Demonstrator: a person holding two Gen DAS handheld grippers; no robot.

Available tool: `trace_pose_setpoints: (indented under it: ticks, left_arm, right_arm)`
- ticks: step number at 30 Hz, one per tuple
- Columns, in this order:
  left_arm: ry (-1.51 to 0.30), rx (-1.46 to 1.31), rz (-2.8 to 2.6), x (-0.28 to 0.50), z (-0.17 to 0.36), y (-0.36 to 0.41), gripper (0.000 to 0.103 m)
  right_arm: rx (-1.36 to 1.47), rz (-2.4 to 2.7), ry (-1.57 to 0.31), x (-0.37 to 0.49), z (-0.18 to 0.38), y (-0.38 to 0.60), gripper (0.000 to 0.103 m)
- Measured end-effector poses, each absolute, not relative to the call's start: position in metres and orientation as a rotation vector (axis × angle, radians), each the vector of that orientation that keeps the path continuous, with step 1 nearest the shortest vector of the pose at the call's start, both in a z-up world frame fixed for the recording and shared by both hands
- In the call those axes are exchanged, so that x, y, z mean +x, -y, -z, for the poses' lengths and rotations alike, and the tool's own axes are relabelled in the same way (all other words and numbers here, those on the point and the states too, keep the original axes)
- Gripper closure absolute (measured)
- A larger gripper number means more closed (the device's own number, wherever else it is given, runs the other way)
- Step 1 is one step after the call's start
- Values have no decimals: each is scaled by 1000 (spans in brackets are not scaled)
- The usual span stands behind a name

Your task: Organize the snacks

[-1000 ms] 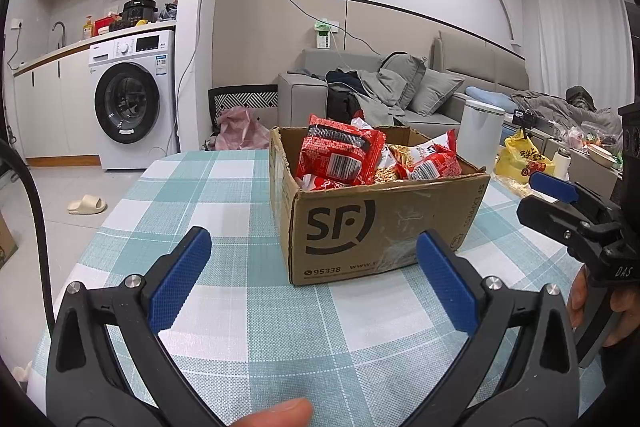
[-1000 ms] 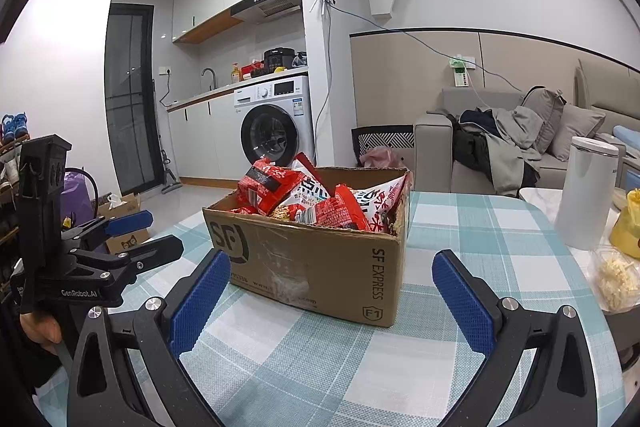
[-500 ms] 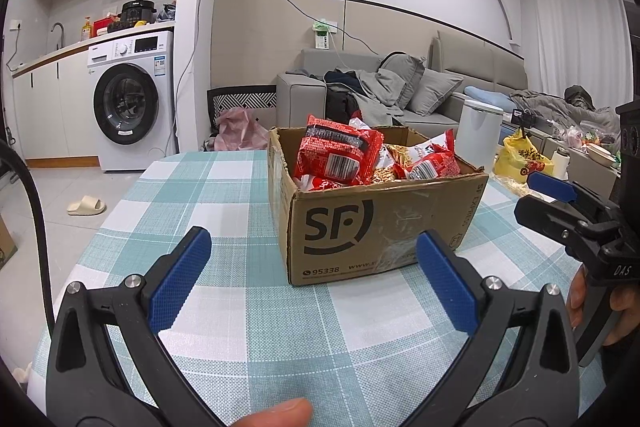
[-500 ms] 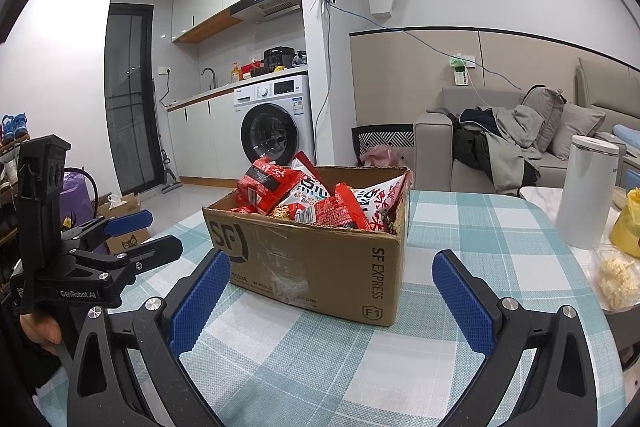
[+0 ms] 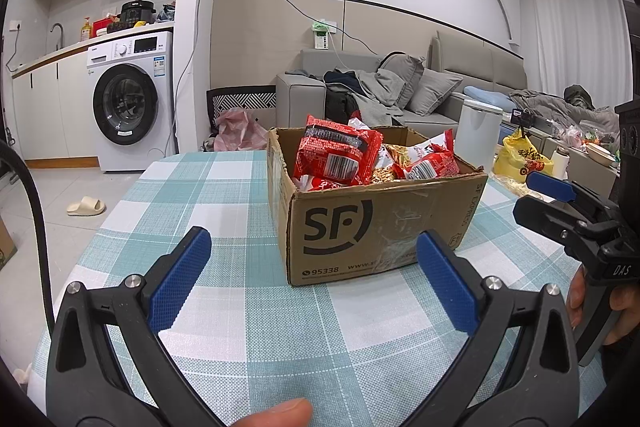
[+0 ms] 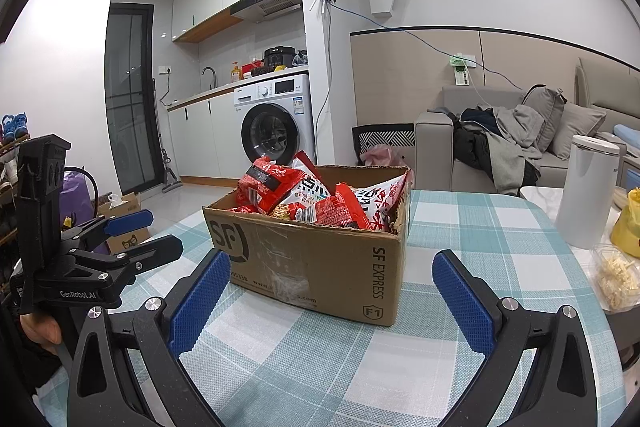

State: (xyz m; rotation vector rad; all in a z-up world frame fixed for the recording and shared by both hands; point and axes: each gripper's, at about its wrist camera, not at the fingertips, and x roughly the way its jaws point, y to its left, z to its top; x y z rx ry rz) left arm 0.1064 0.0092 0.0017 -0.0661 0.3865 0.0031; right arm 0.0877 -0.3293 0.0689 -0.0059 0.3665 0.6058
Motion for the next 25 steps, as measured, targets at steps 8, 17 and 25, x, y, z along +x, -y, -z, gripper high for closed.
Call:
trace_pose_setpoints:
  ticks: [8, 17, 25]
  left_arm:
    - [-386, -66, -3, 106, -2, -9, 1]
    - [-386, -65, -3, 106, -1, -9, 1]
    - [-382, -61, 3, 109, -1, -6, 1]
  right_arm:
    - [-6, -605, -366, 88, -69, 329, 0]
    - [-7, -605, -366, 87, -69, 329, 0]
    - [-6, -605, -366, 87, -70, 329, 0]
